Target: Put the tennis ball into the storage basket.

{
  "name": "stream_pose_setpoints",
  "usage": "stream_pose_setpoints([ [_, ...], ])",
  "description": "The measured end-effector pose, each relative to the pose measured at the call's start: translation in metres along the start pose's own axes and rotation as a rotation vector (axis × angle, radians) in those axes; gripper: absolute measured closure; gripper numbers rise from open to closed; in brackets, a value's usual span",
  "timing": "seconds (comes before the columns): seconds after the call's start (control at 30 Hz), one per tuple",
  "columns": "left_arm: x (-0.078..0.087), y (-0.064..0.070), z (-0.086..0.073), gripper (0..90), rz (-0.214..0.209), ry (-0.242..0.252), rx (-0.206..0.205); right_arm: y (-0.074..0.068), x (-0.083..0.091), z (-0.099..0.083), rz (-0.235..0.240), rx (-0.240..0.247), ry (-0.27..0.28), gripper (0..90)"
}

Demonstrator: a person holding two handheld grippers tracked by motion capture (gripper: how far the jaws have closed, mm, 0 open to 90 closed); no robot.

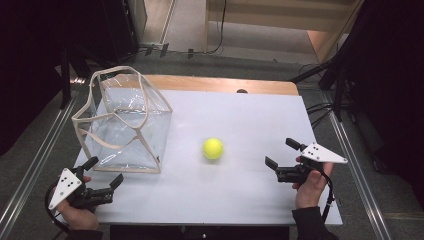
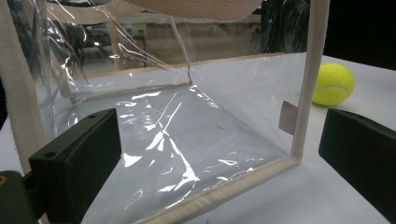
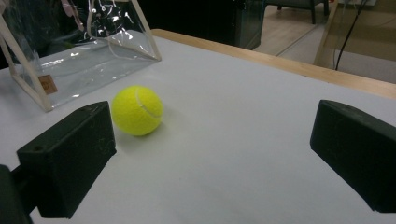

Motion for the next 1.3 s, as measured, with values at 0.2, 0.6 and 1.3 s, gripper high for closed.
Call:
stream_pose_setpoints([
  [0.2, 0.0, 0.0, 0.0, 0.0, -0.002, -0.003, -0.002, -0.004, -0.005, 0.008, 0.018, 0.013, -0.001, 0.0],
  [0.6, -0.001, 0.002, 0.0, 0.0, -0.011, -0.003, 0.0, -0.014, -0.018, 0.018, 0.066, 0.025, -0.027, 0.0],
  [1.3, -0.001, 0.002, 0.0, 0.0, -0.013, -0.001, 0.002, -0.036, -0.048, 0.036, 0.144, 0.078, -0.077, 0.0],
])
Point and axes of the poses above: each handheld gripper's, and its own axes: x roughly backward along the jaws, z roughly out of its top, y roughly to its right, the point moved 9 cm from there along -x, roughly forward along the jaws, and after that the axes turned 2 degrees about -z, right-handed, at the moved point
